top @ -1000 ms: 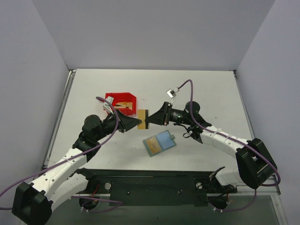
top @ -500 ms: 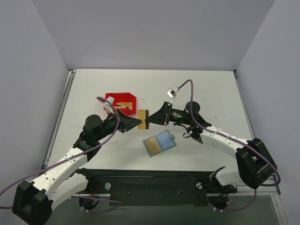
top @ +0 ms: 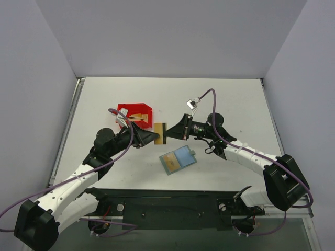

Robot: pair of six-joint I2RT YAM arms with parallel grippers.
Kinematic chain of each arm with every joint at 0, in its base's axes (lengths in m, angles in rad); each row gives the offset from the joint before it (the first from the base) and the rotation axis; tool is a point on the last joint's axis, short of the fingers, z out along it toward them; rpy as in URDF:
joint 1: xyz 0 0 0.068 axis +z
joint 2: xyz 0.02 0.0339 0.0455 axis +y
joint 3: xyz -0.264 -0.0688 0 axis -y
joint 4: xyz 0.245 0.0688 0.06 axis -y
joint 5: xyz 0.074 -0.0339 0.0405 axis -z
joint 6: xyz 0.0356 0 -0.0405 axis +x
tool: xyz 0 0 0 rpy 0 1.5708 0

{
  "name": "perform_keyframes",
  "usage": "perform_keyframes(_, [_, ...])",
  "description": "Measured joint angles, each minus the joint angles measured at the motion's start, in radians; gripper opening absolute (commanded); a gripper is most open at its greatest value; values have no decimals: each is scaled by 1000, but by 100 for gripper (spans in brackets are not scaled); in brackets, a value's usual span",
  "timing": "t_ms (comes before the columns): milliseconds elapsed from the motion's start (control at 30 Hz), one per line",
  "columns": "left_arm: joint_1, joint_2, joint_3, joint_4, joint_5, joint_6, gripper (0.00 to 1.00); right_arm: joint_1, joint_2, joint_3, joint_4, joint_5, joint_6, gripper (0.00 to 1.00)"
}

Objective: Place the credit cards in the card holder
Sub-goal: Insert the credit card into the card holder.

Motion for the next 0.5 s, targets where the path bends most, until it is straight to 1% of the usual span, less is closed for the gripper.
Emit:
perform_keyframes(67, [0,1,0,-2,-3,0,55,-9,-4,1,-52,1,-27,0])
perform_keyframes(133, [2,1,0,-7,-8,6,59,-28,-19,9,-168,11,-75,0])
perform_keyframes(167, [3,1,0,-13,-11,7,62,-35,-32,28,-269,23,-120,0])
perform_keyframes(200, [6,1,0,-18,-13,10,62,-50,-40,44,-337,40,-154,0])
perform_keyframes(300, [12,3,2,-45,-34,37,62,-73,-65,138,-629,129,-298,0])
perform_keyframes(400, [13,33,21,-109,-68,85,57,-93,-75,249,-903,242,-434,0])
perform_keyframes(467, [11,71,36,-157,-95,123,49,-105,-72,306,-1058,313,-504,0])
perform_keyframes(500, [7,90,39,-179,-111,143,42,-111,-66,328,-1125,341,-532,0])
